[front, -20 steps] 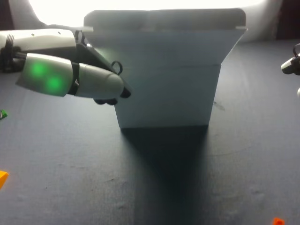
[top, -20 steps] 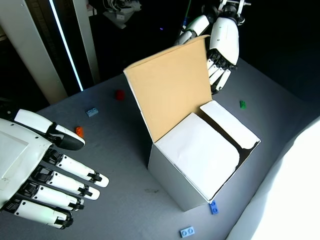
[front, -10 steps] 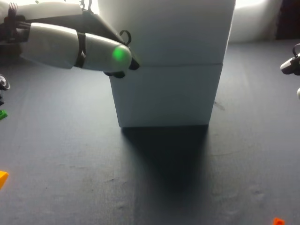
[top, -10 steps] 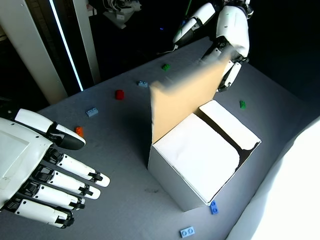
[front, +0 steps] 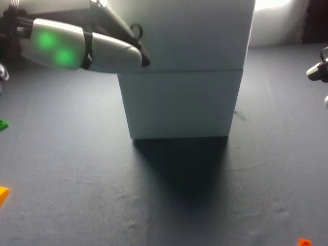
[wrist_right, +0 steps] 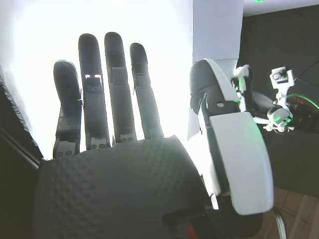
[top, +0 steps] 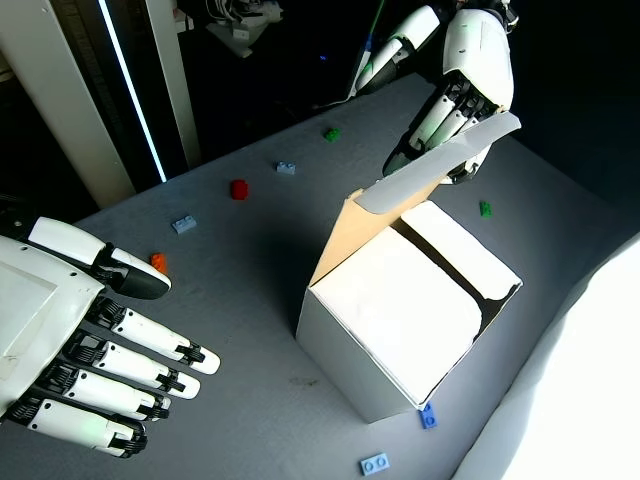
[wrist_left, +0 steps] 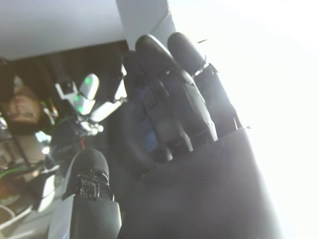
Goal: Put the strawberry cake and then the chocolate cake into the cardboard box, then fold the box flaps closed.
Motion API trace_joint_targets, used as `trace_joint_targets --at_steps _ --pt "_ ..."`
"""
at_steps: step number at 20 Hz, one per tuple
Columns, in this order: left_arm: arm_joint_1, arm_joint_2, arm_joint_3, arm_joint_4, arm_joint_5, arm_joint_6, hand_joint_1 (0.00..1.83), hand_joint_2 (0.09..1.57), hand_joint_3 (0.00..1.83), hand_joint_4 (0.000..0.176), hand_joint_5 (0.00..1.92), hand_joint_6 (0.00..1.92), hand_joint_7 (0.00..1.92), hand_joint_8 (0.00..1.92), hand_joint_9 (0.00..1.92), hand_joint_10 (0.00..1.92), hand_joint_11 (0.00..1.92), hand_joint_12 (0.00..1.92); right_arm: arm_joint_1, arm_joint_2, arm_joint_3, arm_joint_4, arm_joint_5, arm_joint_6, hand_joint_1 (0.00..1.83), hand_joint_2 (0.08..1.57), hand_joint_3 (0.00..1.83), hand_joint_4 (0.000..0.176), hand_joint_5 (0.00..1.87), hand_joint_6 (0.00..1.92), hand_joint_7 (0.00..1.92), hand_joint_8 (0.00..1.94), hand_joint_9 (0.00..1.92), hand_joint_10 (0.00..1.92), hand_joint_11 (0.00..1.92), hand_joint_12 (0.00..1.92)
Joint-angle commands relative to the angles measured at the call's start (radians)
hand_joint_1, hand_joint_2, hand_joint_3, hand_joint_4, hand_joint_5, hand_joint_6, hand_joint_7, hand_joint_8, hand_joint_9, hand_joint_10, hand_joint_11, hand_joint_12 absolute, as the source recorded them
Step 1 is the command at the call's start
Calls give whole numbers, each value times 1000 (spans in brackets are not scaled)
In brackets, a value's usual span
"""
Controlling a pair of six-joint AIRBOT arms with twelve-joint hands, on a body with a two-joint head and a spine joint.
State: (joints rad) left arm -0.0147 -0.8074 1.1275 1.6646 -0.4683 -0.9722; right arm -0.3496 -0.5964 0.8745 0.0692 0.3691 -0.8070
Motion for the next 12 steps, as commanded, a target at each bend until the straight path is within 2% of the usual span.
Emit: trace_joint_targets --at_steps 1,2,5,8,10,12 --pt "-20 2 8 -69 1 14 82 1205 0 0 783 0 972 3 755 627 399 1344 6 14 0 9 114 9 272 1329 0 0 438 241 650 6 404 926 79 1785" --pt "-21 -3 13 -94 2 53 86 1203 0 0 785 1 980 6 753 637 406 1346 6 14 0 9 114 9 272 1328 0 0 438 241 649 5 410 929 79 1786" --pt "-18 -10 16 -100 39 81 85 1203 0 0 783 1 964 0 738 634 396 1345 6 14 0 9 114 9 256 1333 1 0 415 250 634 0 389 951 65 1808" --pt "5 -17 11 -260 101 236 64 1206 0 0 788 2 972 3 752 616 403 1324 6 14 0 9 114 9 271 1332 0 0 422 263 641 3 388 961 78 1803" --pt "39 -26 4 -422 118 384 88 1207 3 0 793 1 971 1 774 590 422 1326 6 14 -1 9 115 9 262 1334 1 0 415 267 638 1 398 922 70 1776" --pt "70 -33 -6 -513 120 472 105 1204 1 0 798 1 964 0 770 549 410 1325 6 14 -1 9 115 9 262 1334 0 0 413 267 634 0 395 919 65 1777"
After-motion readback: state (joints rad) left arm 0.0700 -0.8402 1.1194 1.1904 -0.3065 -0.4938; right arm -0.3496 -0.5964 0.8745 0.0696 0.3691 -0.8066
